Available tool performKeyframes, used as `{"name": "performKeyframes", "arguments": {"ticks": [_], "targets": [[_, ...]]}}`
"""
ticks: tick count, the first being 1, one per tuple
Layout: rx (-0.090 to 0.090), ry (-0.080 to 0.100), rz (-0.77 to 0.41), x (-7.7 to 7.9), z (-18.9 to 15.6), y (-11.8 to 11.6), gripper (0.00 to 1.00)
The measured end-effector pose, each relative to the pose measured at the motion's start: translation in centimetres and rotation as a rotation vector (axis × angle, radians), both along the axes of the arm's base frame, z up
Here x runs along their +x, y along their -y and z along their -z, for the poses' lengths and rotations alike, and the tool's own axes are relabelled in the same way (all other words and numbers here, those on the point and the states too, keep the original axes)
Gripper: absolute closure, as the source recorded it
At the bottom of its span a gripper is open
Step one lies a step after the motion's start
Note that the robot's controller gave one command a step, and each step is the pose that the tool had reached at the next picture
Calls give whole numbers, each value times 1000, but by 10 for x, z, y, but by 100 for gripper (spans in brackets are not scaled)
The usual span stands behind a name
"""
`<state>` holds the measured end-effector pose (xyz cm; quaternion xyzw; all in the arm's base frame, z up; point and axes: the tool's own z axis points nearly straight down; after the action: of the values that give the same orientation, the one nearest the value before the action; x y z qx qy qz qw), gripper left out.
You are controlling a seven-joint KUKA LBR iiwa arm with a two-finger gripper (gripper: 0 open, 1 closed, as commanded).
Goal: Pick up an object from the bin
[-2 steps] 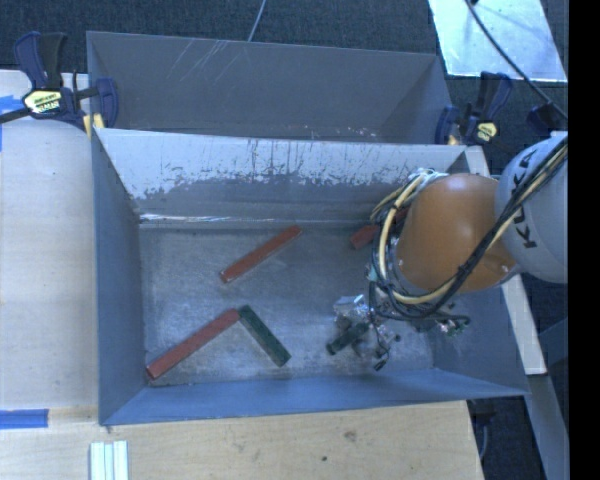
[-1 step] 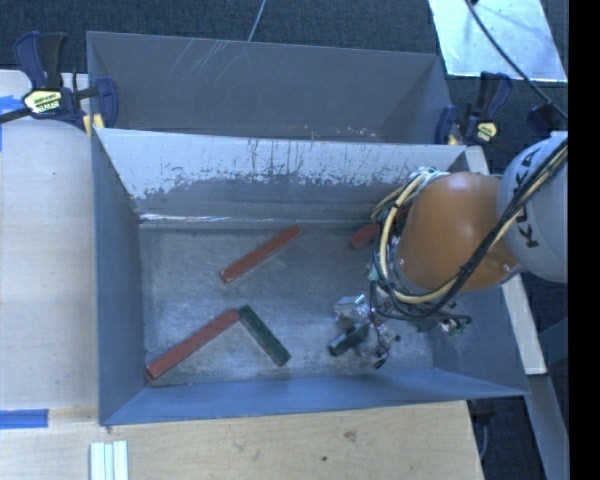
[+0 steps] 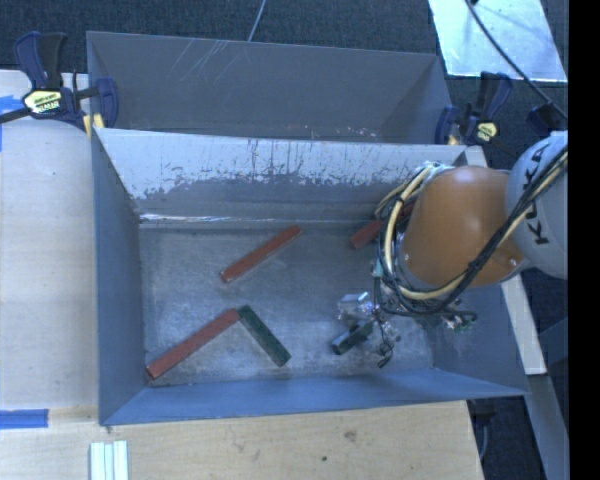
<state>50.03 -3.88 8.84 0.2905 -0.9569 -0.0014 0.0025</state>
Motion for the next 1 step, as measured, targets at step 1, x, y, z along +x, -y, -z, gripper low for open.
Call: {"name": "performKeyframes", "arguments": {"ticks": [1], "targets": [[0, 3, 1, 1, -19, 0, 100]]}}
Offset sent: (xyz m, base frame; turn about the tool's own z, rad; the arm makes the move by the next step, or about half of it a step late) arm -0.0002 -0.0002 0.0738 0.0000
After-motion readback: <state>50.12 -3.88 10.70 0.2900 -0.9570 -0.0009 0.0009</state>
